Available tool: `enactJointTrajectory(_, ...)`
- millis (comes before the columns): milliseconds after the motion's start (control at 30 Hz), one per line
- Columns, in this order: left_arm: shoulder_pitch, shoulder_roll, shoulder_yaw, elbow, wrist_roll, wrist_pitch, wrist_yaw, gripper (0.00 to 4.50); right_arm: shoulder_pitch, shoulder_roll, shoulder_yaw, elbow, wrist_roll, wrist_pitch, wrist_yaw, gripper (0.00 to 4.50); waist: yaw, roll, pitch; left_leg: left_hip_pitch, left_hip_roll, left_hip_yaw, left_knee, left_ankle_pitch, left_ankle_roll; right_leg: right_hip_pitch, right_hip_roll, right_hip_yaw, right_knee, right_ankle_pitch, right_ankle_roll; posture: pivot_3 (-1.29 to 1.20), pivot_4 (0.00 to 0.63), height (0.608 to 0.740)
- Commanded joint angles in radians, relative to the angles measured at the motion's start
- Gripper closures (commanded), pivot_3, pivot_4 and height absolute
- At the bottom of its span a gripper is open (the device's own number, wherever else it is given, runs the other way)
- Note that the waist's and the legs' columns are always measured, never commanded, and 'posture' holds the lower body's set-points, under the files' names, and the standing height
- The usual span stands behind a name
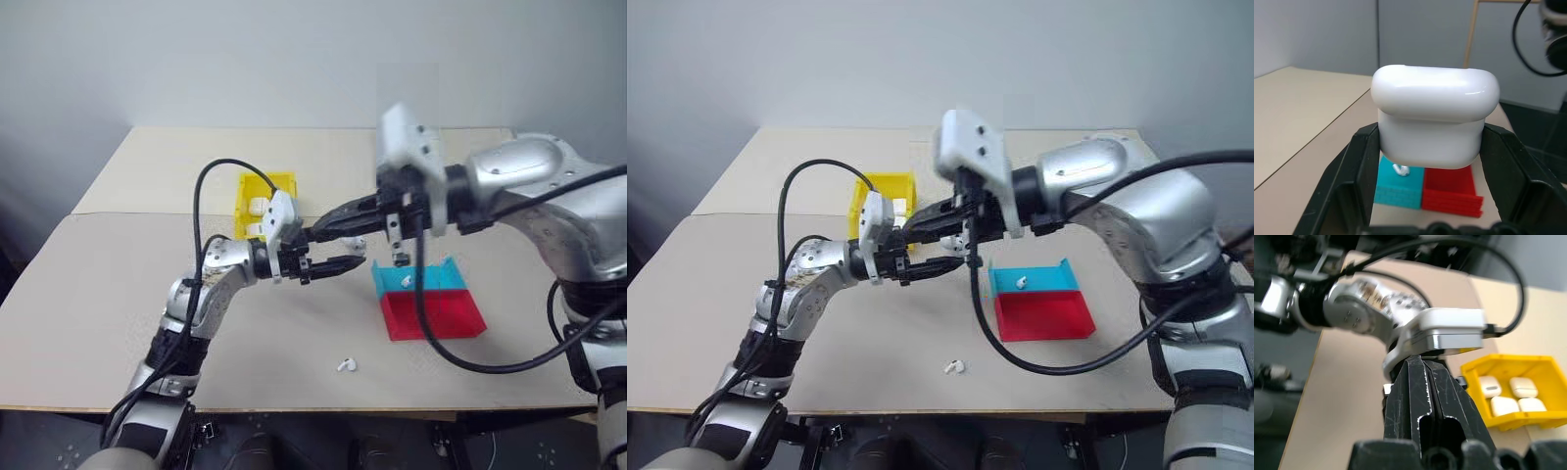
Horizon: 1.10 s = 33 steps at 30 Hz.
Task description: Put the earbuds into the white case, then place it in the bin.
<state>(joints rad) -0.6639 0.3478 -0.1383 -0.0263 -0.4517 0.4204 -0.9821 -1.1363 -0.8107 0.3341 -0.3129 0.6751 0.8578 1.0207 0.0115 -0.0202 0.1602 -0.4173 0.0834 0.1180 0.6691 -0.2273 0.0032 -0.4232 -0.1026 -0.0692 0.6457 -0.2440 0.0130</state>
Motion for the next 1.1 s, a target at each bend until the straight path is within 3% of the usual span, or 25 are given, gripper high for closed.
enactJointTrajectory(33,-0.014,-0.006,0.009,-0.038,-0.002,-0.030,-0.001,1.73,-0.012,-0.027,0.087,0.014,-0.163,-0.074,0.066,4.49,0.001,0.000,0.000,-0.001,0.000,0.000,0.000,0.000,0.000,0.000,0.000,0.000,0.000,0.000,0.000,0.00,0.150,0.740)
enactJointTrajectory(233,0.022,0.009,0.037,-0.080,-0.024,-0.031,0.000,1.73,0.025,-0.041,0.064,0.087,-0.264,-0.118,0.107,4.49,0.000,0.000,0.000,-0.002,0.000,0.000,0.002,0.000,0.000,-0.001,0.000,-0.001,0.001,0.000,0.000,0.00,0.150,0.740)
enactJointTrajectory(400,0.060,0.018,0.065,-0.124,-0.008,-0.028,0.068,1.73,0.086,-0.059,-0.103,0.069,-0.168,-0.076,0.114,4.49,0.001,0.000,0.000,-0.002,0.000,0.000,0.002,0.000,0.000,-0.001,0.000,-0.001,0.001,0.000,0.000,0.00,0.150,0.740)
enactJointTrajectory(633,0.012,-0.039,0.175,-0.108,0.154,0.010,0.492,1.73,0.247,0.082,-0.425,0.023,-0.037,-0.074,-0.100,4.49,0.002,0.000,0.000,0.000,0.000,-0.001,0.002,0.000,0.000,0.001,-0.001,-0.002,0.001,0.000,0.000,0.00,0.150,0.740)
enactJointTrajectory(833,-0.112,-0.077,0.222,0.098,0.336,0.020,0.828,1.73,0.417,0.102,-0.446,-0.101,-0.054,-0.053,-0.209,4.49,0.003,0.000,0.000,-0.001,-0.001,-0.002,0.001,0.000,0.000,0.001,-0.002,-0.002,0.001,0.000,0.000,0.00,0.150,0.740)
enactJointTrajectory(1100,-0.221,-0.108,0.229,0.367,0.361,0.004,0.889,1.73,0.443,0.072,-0.417,-0.129,-0.069,0.003,-0.284,4.49,0.001,-0.001,0.000,-0.001,-0.002,-0.001,0.001,0.000,0.000,0.001,-0.002,-0.003,0.000,0.000,0.001,0.00,0.150,0.740)
